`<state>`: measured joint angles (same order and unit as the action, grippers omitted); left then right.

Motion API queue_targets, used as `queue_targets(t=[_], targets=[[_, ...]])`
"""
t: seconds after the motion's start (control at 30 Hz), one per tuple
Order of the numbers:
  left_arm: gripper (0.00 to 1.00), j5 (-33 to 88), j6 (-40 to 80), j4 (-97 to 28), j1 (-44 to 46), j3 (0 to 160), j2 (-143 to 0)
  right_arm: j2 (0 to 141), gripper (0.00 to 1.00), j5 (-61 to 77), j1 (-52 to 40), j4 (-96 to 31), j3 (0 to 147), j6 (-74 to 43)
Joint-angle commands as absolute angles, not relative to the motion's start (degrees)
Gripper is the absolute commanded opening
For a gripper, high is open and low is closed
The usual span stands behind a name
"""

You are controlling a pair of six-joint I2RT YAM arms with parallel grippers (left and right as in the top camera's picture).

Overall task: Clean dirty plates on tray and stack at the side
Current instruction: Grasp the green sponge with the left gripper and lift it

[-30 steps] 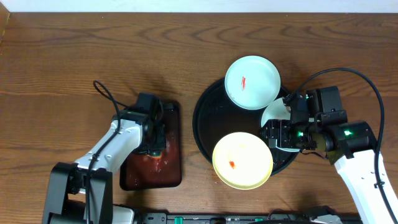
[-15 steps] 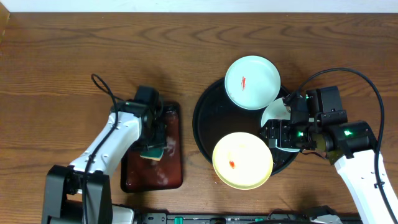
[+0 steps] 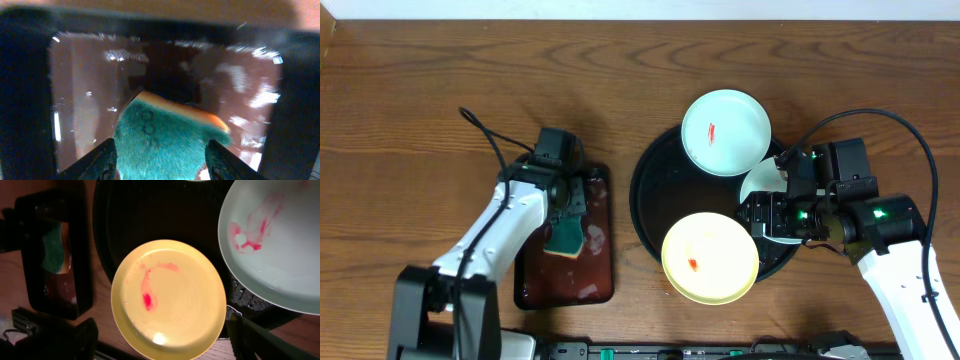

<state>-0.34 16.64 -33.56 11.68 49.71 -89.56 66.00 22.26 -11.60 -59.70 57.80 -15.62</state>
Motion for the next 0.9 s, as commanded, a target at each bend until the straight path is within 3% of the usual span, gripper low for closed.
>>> queue_targets(t=[0.0, 0.1, 0.2, 0.43, 0.47, 0.5, 0.53, 0.63, 0.77, 0.87], targets=[[0.54, 0.01, 16.1, -32.36, 11.66, 47.9, -91.94, 65.91, 0.84, 22.33, -12.86, -59.55, 58.87, -15.81], [0.42, -0.05, 16.05, -31.79, 11.66, 47.79, -93.76, 65.91, 0.85, 22.33, -12.86, -59.59, 58.87, -15.81], [0.08, -0.14, 14.98, -30.63, 11.64, 47.79, -94.45, 65.91, 0.84, 22.35, -12.86, -59.59, 58.87, -15.84], [0.07, -0.03, 15.07, -31.48, 11.64, 51.05, -91.94, 65.91, 0.85, 22.35, -12.86, -59.77, 58.87, -15.81], [0.17, -0.03, 15.05, -32.1, 11.64, 51.48, -91.26, 65.91, 0.85, 22.35, -12.86, -59.79, 58.87, -15.81], [0.36, -0.01, 15.07, -32.77, 11.64, 51.88, -90.48, 65.91, 0.85, 22.35, -12.86, -59.77, 58.87, -15.81], [0.46, 0.01, 15.07, -33.5, 11.66, 52.16, -89.78, 65.91, 0.85, 22.35, -12.86, -59.77, 58.87, -15.81], [0.61, 0.89, 15.05, -36.18, 11.64, 52.49, -87.92, 65.91, 0.85, 22.33, -12.86, -59.77, 58.87, -15.81], [0.63, 1.04, 15.29, -42.94, 11.66, 52.47, -86.37, 65.91, 0.85, 22.33, -12.86, -59.77, 58.87, -15.81], [0.59, 1.76, 15.97, -45.76, 11.7, 51.51, -86.5, 65.91, 0.86, 22.31, -12.84, -59.77, 58.87, -15.79]])
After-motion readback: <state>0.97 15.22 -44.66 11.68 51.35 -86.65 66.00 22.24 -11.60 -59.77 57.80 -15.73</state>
